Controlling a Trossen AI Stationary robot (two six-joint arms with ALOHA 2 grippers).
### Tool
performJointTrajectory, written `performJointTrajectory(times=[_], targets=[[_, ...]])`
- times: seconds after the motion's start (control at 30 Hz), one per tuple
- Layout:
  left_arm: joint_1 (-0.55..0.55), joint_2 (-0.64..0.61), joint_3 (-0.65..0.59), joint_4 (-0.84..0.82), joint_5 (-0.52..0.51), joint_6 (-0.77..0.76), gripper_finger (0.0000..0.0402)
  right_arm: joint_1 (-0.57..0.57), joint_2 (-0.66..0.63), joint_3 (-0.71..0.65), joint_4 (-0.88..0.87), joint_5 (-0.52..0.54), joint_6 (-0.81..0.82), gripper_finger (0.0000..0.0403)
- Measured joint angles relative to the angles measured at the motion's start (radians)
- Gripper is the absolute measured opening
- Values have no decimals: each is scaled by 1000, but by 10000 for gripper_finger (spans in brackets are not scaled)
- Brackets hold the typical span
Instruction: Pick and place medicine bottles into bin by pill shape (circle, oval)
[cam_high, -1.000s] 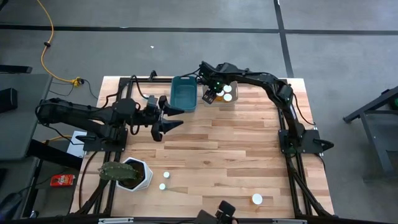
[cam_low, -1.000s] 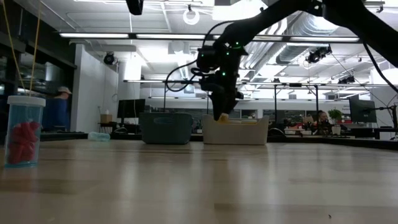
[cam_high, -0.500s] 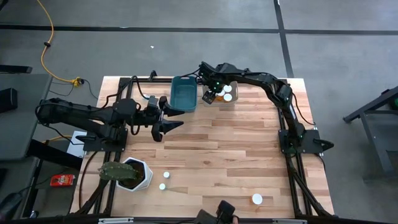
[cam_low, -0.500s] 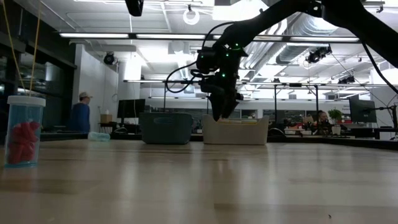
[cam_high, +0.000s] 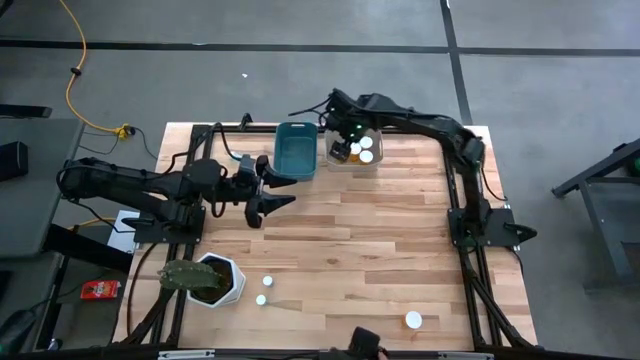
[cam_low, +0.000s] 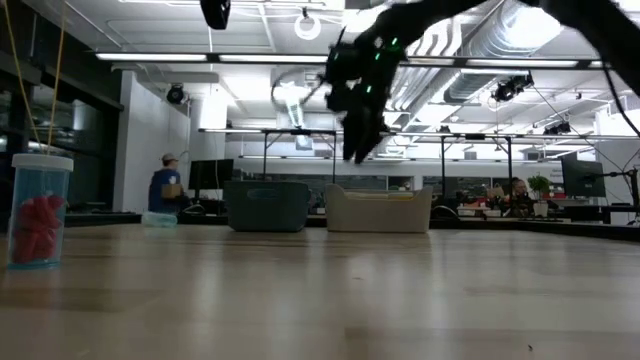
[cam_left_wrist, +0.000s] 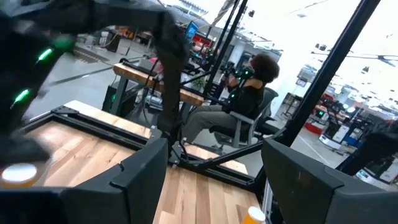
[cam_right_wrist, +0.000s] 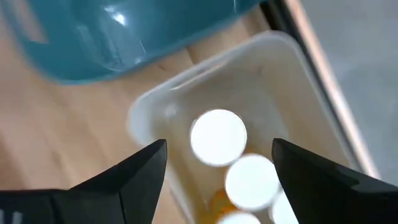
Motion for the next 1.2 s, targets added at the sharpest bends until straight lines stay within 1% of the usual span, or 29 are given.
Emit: performJointTrajectory(times=[0.07,0.13,0.23,0.3,0.37,0.43,0.53,0.63,0.73,0.8,0.9,1.2], targets=[[0,0,0,-8,-14,0,248,9,-78,-42,15,-6,-12,283],[0,0,0,-8,-21,0,248,20,-177,-132,74,-40,0,284],[2,0,0,-7,-34,0,248,55,-363,-328,231,-115,84,284],[2,0,0,-5,-53,0,248,104,-499,-469,345,-133,150,284],[2,0,0,-5,-71,0,248,165,-626,-601,461,-135,204,284],[4,0,0,-5,-90,14,248,229,-743,-719,573,-115,239,284],[3,0,0,-4,-132,86,248,313,-886,-847,721,-79,302,284],[3,0,0,-1,-164,186,248,382,-993,-936,856,-52,358,284],[3,0,0,-1,-176,290,248,435,-1064,-997,946,-16,353,284],[3,0,0,-1,-179,321,248,458,-1090,-1021,975,4,312,284],[3,0,0,-1,-180,318,248,479,-1105,-1026,979,14,277,284],[3,0,0,-1,-180,315,248,484,-1099,-1027,979,17,275,284]])
